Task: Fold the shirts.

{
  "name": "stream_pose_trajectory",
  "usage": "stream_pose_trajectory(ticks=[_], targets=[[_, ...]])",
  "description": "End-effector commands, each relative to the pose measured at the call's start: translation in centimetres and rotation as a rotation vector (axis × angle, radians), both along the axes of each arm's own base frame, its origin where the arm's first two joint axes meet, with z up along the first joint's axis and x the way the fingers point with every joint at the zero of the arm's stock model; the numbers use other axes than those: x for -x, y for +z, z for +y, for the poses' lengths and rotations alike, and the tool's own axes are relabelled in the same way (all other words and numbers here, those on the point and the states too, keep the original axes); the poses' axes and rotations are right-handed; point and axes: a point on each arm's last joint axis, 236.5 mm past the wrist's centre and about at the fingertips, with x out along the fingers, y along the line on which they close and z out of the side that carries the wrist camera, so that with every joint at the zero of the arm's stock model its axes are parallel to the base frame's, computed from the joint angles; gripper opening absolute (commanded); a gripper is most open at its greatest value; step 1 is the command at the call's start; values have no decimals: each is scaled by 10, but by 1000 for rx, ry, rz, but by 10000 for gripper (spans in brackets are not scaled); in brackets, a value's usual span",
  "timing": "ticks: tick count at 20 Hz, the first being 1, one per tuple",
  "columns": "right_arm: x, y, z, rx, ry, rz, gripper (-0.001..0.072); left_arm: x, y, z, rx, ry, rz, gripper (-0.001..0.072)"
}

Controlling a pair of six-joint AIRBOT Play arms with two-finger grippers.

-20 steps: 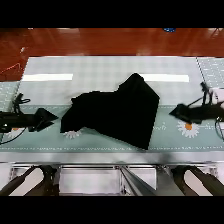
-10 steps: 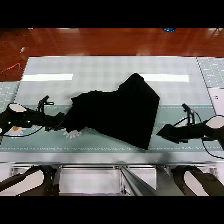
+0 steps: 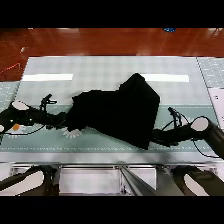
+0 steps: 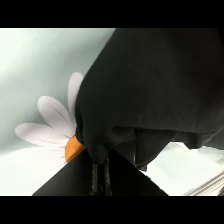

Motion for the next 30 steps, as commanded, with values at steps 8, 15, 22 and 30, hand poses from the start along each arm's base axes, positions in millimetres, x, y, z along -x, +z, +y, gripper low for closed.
stream_pose_trajectory(ticks=[8, 15, 22, 30], targets=[[-64, -3, 49, -211, -109, -42, 210, -1, 3, -4, 22, 5, 2, 25], [-156, 93, 59, -324, 116, -327, 27, -39, 65, -16, 117, 3, -128, 25], [-225, 403, -38, -13, 56, -1069, 27, -129, 350, 20, -47, 53, -832, 24], [-91, 584, -59, 303, 31, -1567, 27, -42, 571, 17, -263, 33, -1361, 24]])
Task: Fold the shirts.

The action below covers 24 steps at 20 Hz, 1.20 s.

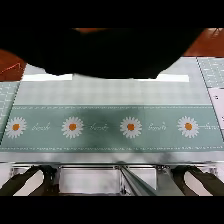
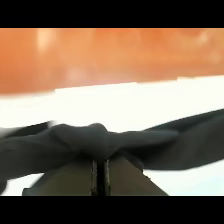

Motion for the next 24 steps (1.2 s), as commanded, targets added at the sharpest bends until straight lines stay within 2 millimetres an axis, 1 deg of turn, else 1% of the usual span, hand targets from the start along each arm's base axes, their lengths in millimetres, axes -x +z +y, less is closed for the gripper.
stream_pose_trajectory(ticks=[1, 2, 3, 4, 5, 6, 8, 9, 10, 11, 12, 14, 15, 16, 18, 19, 21, 23, 24], targets=[[67, 46, -22, 104, -149, -165, 27, 60, 71, 1, -94, 66, -206, 24], [81, 52, -30, 123, -194, -192, 27, 76, 74, 6, -132, 99, -221, 24], [95, 57, -38, 138, -240, -214, 27, 90, 69, 11, -176, 128, -206, 25], [107, 58, -44, 145, -277, -221, 27, 104, 58, 20, -226, 165, -169, 24], [116, 54, -49, 162, -302, -205, 27, 117, 51, 27, -255, 197, -147, 24], [125, 44, -54, 175, -327, -168, 27, 128, 49, 35, -269, 242, -146, 24], [137, 26, -68, 179, -391, -94, 27, 147, 40, 42, -290, 279, -141, 24], [141, 20, -72, 178, -410, -74, 27, 153, 33, 42, -280, 285, -127, 25], [141, 12, -74, 176, -418, -50, 27, 157, 20, 40, -282, 268, -99, 25], [138, -1, -75, 173, -417, -6, 27, 157, 0, 38, -288, 247, -43, 24], [133, -17, -76, 177, -410, 51, 27, 154, -31, 38, -297, 225, 56, 24], [116, -51, -78, 180, -397, 158, 27, 144, -100, 39, -310, 183, 284, 24], [105, -72, -80, 181, -393, 216, 27, 137, -136, 40, -296, 173, 393, 25], [93, -95, -82, 181, -387, 276, 27, 129, -170, 40, -291, 162, 480, 25], [62, -151, -87, 176, -375, 414, 27, 103, -238, 34, -229, 143, 618, 25], [45, -177, -90, 170, -372, 471, 27, 87, -269, 25, -169, 126, 656, 25], [3, -228, -95, 147, -365, 560, 27, 46, -328, 9, -26, 122, 695, 25], [-48, -269, -93, 103, -337, 623, 27, 6, -371, 4, 96, 168, 721, 25], [-74, -284, -89, 69, -313, 629, 27, -14, -386, 2, 136, 180, 726, 25]])
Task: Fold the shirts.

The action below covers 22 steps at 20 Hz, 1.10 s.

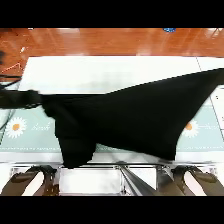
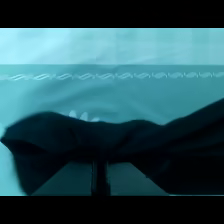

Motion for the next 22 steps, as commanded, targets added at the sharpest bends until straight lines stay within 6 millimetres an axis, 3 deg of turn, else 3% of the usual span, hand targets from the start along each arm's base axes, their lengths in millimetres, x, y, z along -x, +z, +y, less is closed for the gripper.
stream_pose_trajectory(ticks=[1, 5, 8, 9, 10, 11, 12, 14, 17, 20, 22], targets=[[-84, -72, 10, -131, 22, 46, 27, -70, -73, -9, 170, 145, 0, 25], [-171, -136, 22, -330, -22, 96, 28, -132, -109, -13, 241, 176, 53, 25], [-205, -176, 41, -499, -44, 160, 29, -168, -112, -19, 247, 145, 50, 26], [-213, -186, 46, -558, -57, 171, 82, -178, -107, -19, 249, 135, 37, 78], [-217, -191, 49, -603, -66, 182, 324, -185, -100, -19, 253, 125, 28, 296], [-218, -193, 49, -621, -60, 197, 407, -186, -91, -18, 259, 107, 29, 506], [-215, -190, 45, -626, -52, 210, 408, -184, -84, -9, 233, 77, 37, 510], [-201, -173, 22, -639, -42, 239, 406, -165, -77, 32, 141, 55, 128, 509], [-153, -160, -35, -579, -76, 318, 405, -103, -79, 101, 96, 109, 350, 506], [-116, -151, -85, -466, -231, 243, 405, -42, -92, 127, 167, 174, 470, 507], [-78, -168, -87, -460, -278, 247, 405, 1, -113, 127, 202, 220, 512, 507]])
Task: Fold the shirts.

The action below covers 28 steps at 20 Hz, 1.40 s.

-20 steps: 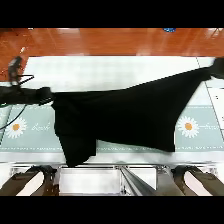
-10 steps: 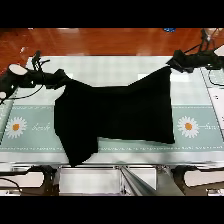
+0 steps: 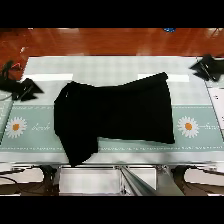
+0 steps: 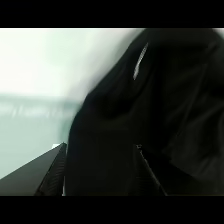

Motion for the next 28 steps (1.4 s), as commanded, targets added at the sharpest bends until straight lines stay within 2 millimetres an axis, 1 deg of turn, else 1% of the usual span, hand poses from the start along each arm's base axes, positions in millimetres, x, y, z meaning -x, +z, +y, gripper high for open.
stream_pose_trajectory(ticks=[1, 2, 4, 6, 7, 8, 9, 11, 16, 19, 20, 21, 22, 23, 25, 26, 27, 28], targets=[[65, -26, -15, 45, -81, 40, 405, 83, -30, 7, 63, 76, 125, 507], [88, -44, -3, 34, -80, 61, 405, 98, -40, 0, 102, 115, 115, 507], [124, -68, 20, 13, -62, 88, 405, 118, -48, -18, 231, 184, 77, 507], [148, -82, 38, -14, -53, 107, 405, 135, -55, -31, 333, 231, 83, 507], [156, -85, 46, -33, -57, 107, 405, 143, -62, -36, 346, 244, 105, 507], [161, -86, 52, -45, -57, 106, 405, 149, -68, -42, 350, 232, 119, 507], [165, -86, 57, -57, -53, 106, 405, 151, -73, -47, 345, 226, 125, 507], [165, -81, 64, -85, -44, 100, 405, 150, -80, -59, 321, 183, 134, 507], [165, -78, 69, -113, -39, 97, 405, 142, -98, -81, 249, 88, 148, 507], [162, -76, 70, -127, -47, 86, 405, 143, -104, -95, 236, 27, 161, 499], [163, -76, 66, -126, -59, 87, 405, 143, -104, -100, 238, 4, 166, 329], [166, -79, 57, -109, -78, 99, 405, 143, -103, -102, 237, -11, 163, 24], [176, -86, 46, -82, -93, 141, 405, 141, -101, -103, 242, -16, 157, 25], [198, -97, 36, -62, -104, 231, 405, 140, -99, -104, 245, -20, 155, 25], [253, -116, 25, -12, -76, 449, 405, 137, -97, -102, 241, -21, 146, 25], [279, -122, 25, -11, -55, 544, 405, 135, -97, -101, 238, -20, 142, 25], [292, -127, 28, -13, -43, 594, 405, 134, -98, -100, 233, -17, 138, 25], [295, -132, 38, -46, -37, 603, 405, 134, -98, -100, 233, -16, 139, 25]])
